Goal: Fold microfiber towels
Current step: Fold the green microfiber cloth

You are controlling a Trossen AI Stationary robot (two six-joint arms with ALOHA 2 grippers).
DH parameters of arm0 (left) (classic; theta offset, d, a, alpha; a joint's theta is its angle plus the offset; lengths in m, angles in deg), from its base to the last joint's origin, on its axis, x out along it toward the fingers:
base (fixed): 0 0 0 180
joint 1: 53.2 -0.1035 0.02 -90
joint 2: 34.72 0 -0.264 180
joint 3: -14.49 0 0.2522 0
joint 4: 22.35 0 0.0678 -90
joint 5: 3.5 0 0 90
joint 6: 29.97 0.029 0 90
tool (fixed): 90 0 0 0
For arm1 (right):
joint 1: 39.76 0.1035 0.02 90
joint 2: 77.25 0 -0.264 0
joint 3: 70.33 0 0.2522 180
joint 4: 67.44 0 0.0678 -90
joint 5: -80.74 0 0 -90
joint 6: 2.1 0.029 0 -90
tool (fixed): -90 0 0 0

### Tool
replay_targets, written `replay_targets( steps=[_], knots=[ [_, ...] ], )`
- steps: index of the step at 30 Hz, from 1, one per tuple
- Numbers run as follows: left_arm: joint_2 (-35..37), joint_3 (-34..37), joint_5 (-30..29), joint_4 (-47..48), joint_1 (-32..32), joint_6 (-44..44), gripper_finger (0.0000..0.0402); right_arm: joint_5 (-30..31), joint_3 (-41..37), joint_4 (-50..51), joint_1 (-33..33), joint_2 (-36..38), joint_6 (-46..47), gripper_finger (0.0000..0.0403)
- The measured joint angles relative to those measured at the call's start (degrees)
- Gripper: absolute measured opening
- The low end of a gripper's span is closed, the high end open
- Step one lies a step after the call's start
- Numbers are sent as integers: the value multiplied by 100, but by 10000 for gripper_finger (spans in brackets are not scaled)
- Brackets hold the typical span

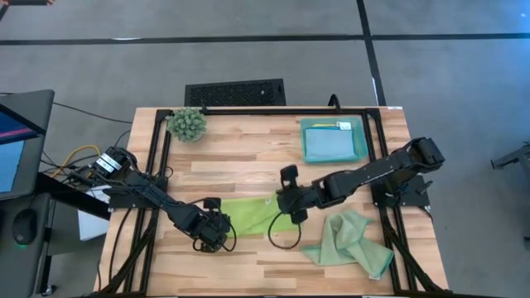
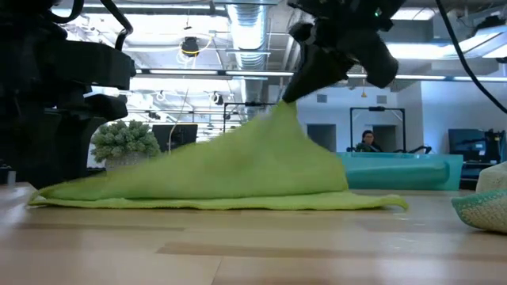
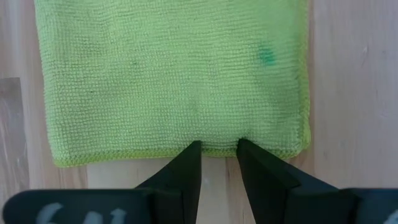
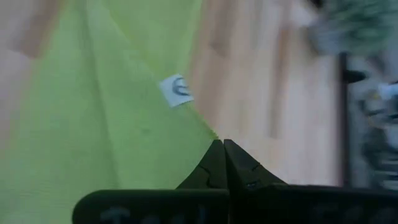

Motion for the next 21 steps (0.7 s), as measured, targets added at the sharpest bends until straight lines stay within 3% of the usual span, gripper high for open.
replay_targets(
  steps=[5,10,21],
  knots=[
    [0,0,20,-5,2,-54,103,-572,-331,192,536,-510,503,0],
    [0,6,19,-55,4,37,103,-206,-350,197,726,-980,832,0],
    [0,7,85,-26,2,-74,103,-299,-365,545,896,-748,1479,0]
  ],
)
